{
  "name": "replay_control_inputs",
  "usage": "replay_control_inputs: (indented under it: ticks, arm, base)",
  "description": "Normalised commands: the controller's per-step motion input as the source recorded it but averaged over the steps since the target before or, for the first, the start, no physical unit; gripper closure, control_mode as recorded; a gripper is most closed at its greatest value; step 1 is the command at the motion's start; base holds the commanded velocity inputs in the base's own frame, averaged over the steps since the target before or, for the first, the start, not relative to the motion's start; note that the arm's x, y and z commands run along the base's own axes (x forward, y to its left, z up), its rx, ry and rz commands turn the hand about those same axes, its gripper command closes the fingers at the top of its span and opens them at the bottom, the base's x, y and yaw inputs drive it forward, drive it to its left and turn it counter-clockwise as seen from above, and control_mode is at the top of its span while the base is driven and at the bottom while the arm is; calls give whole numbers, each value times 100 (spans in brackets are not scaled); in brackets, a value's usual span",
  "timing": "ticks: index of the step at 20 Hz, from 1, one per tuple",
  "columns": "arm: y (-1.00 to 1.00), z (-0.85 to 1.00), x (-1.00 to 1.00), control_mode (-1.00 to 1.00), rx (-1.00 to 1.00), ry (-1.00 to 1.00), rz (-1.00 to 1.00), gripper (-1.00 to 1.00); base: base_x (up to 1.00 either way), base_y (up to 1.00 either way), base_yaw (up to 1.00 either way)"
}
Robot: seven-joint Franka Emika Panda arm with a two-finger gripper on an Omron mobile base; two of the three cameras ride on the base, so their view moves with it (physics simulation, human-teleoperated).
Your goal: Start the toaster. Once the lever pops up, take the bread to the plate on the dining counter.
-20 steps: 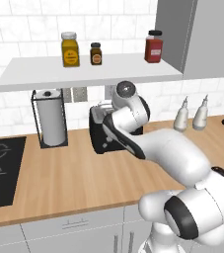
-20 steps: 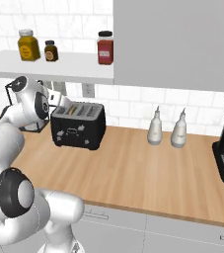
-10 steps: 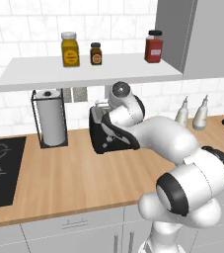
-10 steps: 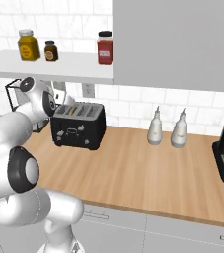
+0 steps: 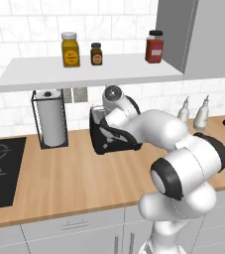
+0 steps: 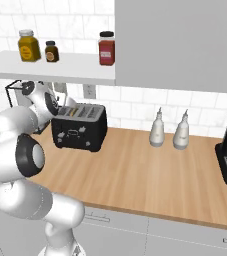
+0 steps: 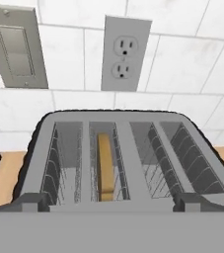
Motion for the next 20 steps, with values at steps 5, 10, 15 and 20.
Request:
replay_control_inputs:
  ticks: [5, 10, 15, 20]
  arm:
    - [4, -18, 12, -100, -1, 0, 0, -100]
    - [0, -17, 11, -100, 0, -1, 0, -100]
    - [0, -11, 13, -100, 0, -2, 0, -100]
    - [-3, -2, 6, -100, 0, -4, 0, -100]
  base:
    - [0, 0, 0]
    - [0, 0, 0]
    - [0, 0, 0]
    - [0, 0, 0]
